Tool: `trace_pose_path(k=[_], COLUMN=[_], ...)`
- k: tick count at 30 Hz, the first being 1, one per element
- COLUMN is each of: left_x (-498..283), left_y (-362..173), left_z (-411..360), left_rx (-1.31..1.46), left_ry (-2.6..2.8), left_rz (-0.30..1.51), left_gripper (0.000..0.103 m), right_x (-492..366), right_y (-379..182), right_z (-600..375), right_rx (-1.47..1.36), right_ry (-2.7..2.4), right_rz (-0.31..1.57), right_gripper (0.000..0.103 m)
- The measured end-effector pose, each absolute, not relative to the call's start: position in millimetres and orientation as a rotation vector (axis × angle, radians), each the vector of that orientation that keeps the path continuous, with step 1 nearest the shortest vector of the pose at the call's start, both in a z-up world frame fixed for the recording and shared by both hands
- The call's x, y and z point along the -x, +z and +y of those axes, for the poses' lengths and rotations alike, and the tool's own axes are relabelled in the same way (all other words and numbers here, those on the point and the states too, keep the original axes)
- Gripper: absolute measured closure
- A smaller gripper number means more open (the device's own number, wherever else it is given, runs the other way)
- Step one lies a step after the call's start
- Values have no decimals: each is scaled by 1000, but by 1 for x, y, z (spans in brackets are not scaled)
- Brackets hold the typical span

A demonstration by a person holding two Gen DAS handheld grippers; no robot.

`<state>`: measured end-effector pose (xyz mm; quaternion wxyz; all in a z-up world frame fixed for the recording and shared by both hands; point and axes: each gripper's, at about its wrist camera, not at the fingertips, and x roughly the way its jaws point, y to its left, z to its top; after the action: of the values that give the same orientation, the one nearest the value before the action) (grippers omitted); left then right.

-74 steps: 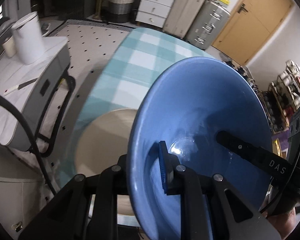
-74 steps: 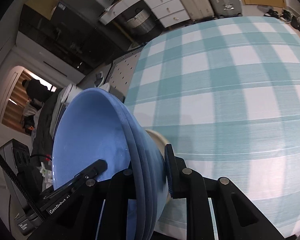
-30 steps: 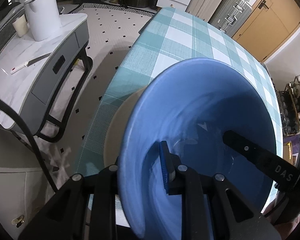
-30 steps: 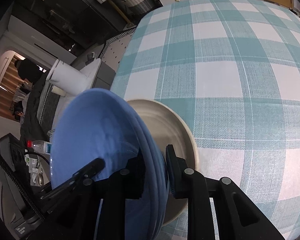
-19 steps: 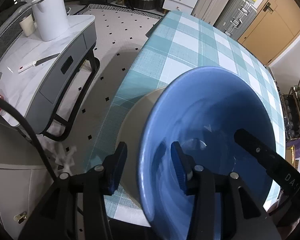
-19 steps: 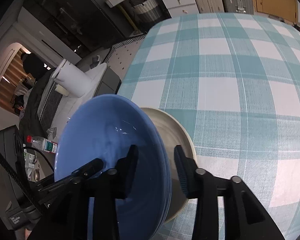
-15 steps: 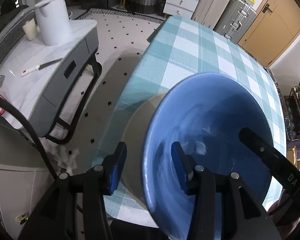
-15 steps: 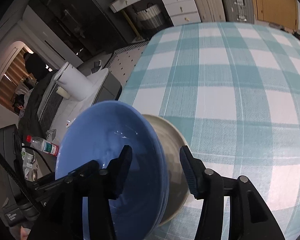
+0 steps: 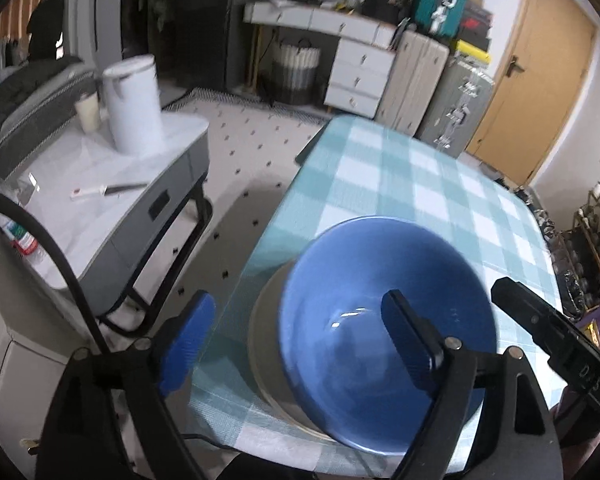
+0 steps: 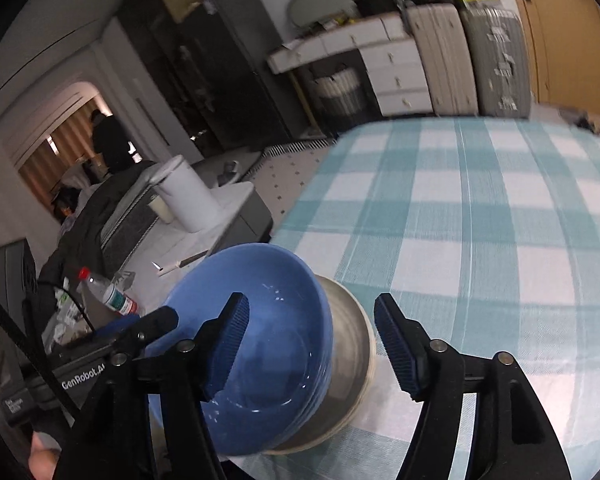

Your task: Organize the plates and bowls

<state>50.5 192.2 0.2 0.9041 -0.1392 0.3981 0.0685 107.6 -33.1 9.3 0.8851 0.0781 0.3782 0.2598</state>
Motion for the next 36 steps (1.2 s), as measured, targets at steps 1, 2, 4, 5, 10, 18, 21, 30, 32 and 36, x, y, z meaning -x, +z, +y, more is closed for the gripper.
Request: trace_pose_path(k=[1,2,4,5,10,18,21,30,32,36], left_x=[-46,-43,-35,-31,-15,4,8,17,19,18], left_y=[4,6,12,15,26,18,12,11,11,10], left_z=[189,187,181,178,162,147,136,106,106,104], left_rx=[277,271,255,245,204,225,176,46,48,46], left_ry=[143,145,143,144,132,135,147,154,143,136], left_rz=[798,782,730,706,604,523,511,471,473,483], left_gripper=[15,14,8,8,4,0,0,0,0,0], right_x=[-101,-95,-80,-72,-41,3,13,13,11,12], right_y=[13,17,25,28,36,24,21,11,10,11], right_z=[-35,-37,-45,-49,-68,-96,-103,-122,-127,-126], right_rx=[-145,-129,-105,-92,-50,5,-20,-50,-70,-52], right_ry=[553,561,569,568,532,425,399,287,281,275], right_rz=[759,733,669,632,531,411,391,395,401,398], right_gripper=[28,26,16,15,1,1,1,1,1,1])
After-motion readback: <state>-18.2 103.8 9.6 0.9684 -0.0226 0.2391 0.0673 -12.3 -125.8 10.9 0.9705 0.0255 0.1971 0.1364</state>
